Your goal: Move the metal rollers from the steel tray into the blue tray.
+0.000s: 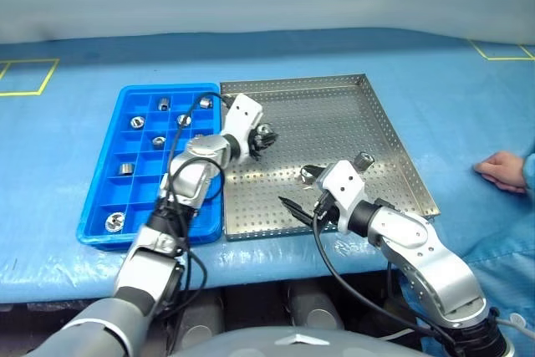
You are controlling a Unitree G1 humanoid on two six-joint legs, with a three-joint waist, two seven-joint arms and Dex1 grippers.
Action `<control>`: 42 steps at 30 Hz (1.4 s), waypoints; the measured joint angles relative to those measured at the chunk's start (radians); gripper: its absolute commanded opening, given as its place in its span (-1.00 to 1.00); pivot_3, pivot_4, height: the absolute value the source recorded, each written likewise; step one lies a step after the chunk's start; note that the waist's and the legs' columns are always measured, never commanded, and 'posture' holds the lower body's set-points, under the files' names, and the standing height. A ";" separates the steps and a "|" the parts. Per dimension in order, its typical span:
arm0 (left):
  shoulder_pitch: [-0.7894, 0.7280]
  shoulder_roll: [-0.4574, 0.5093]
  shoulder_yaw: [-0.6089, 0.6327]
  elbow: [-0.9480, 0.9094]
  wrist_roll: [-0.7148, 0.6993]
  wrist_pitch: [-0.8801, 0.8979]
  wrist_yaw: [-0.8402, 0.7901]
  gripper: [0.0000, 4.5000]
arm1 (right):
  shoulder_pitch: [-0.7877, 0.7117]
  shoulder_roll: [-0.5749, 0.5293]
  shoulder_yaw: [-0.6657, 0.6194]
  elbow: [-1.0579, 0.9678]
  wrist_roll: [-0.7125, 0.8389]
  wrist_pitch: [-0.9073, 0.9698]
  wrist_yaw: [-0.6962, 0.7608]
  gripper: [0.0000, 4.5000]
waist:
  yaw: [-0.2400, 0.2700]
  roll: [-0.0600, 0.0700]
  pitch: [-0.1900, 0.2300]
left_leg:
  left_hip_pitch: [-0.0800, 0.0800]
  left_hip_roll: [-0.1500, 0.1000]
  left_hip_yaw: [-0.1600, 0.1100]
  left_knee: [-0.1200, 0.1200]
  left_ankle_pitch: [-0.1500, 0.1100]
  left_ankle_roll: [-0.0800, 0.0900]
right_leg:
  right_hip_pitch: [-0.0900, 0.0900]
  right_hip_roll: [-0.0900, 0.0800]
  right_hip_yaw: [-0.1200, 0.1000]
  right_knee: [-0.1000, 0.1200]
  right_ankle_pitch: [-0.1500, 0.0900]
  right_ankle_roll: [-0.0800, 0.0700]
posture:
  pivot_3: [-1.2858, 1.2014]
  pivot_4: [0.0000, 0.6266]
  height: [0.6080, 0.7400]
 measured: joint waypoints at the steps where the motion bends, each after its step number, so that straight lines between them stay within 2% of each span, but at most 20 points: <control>1: 0.019 0.028 0.001 -0.033 -0.001 0.020 -0.007 -0.19 | -0.004 -0.001 0.000 0.002 0.001 0.000 0.006 1.00 | 0.002 0.000 0.000 | 0.000 0.000 0.000 0.000 0.000 0.000 | 0.000 0.000 0.000 0.000 0.000 0.000 | -0.04 -0.52 1.00; 5: 0.125 0.135 0.024 -0.204 -0.011 0.106 -0.018 -0.19 | -0.028 -0.003 0.007 0.021 0.008 -0.001 0.032 1.00 | 0.012 0.000 0.000 | -0.001 0.000 0.000 0.000 0.000 0.000 | 0.000 0.000 0.000 0.000 0.000 0.000 | -0.01 -0.52 1.00; 10: 0.237 0.210 0.112 -0.397 -0.044 0.207 -0.005 -0.19 | -0.053 -0.001 0.019 0.033 0.015 -0.003 0.055 1.00 | 0.039 0.000 0.000 | 0.000 0.000 0.000 0.000 0.000 0.000 | 0.000 0.000 -0.001 0.000 0.000 -0.001 | 0.02 -0.52 1.00; 15: 0.310 0.224 0.188 -0.514 -0.069 0.280 0.033 -0.19 | -0.076 0.000 0.033 0.053 0.015 -0.004 0.067 1.00 | 0.066 0.000 0.000 | -0.001 0.000 0.000 0.001 0.000 0.000 | 0.000 -0.001 -0.001 0.000 0.000 -0.001 | 0.04 -0.52 1.00; 29: 0.469 0.281 0.334 -0.564 -0.079 0.352 0.115 -0.19 | -0.080 -0.006 0.036 0.063 0.012 -0.004 0.076 1.00 | 0.076 0.000 0.000 | -0.001 0.001 0.000 0.001 0.000 0.000 | 0.000 -0.001 -0.002 0.000 -0.001 -0.003 | 0.04 -0.52 1.00; 38: 0.494 0.290 0.329 -0.563 -0.080 0.345 0.127 -0.19 | -0.080 -0.005 0.036 0.062 0.009 -0.003 0.066 1.00 | 0.078 0.000 0.000 | 0.000 0.001 0.000 0.001 0.000 0.000 | 0.000 -0.001 -0.002 0.000 -0.001 -0.003 | 0.03 -0.52 1.00; 39: 0.497 0.300 0.329 -0.564 -0.080 0.343 0.122 0.14 | -0.080 -0.006 0.036 0.062 0.008 -0.003 0.063 1.00 | 0.077 0.000 0.000 | 0.000 0.001 0.000 0.001 0.000 0.000 | 0.000 -0.001 -0.002 0.000 -0.001 -0.003 | 0.03 -0.52 1.00; 40: 0.502 0.314 0.329 -0.565 -0.081 0.341 0.117 0.23 | -0.080 -0.005 0.036 0.062 0.008 -0.003 0.060 1.00 | 0.075 0.000 0.000 | 0.000 0.001 0.000 0.001 0.000 0.000 | 0.000 -0.001 -0.002 0.000 -0.001 -0.003 | 0.03 -0.52 1.00; 42: 0.513 0.333 0.330 -0.565 -0.081 0.334 0.104 0.54 | -0.079 -0.006 0.035 0.062 0.004 -0.003 0.057 1.00 | 0.072 0.000 0.000 | 0.000 0.001 0.000 0.000 0.000 0.000 | 0.000 -0.001 -0.002 0.000 -0.002 -0.005 | 0.02 -0.52 1.00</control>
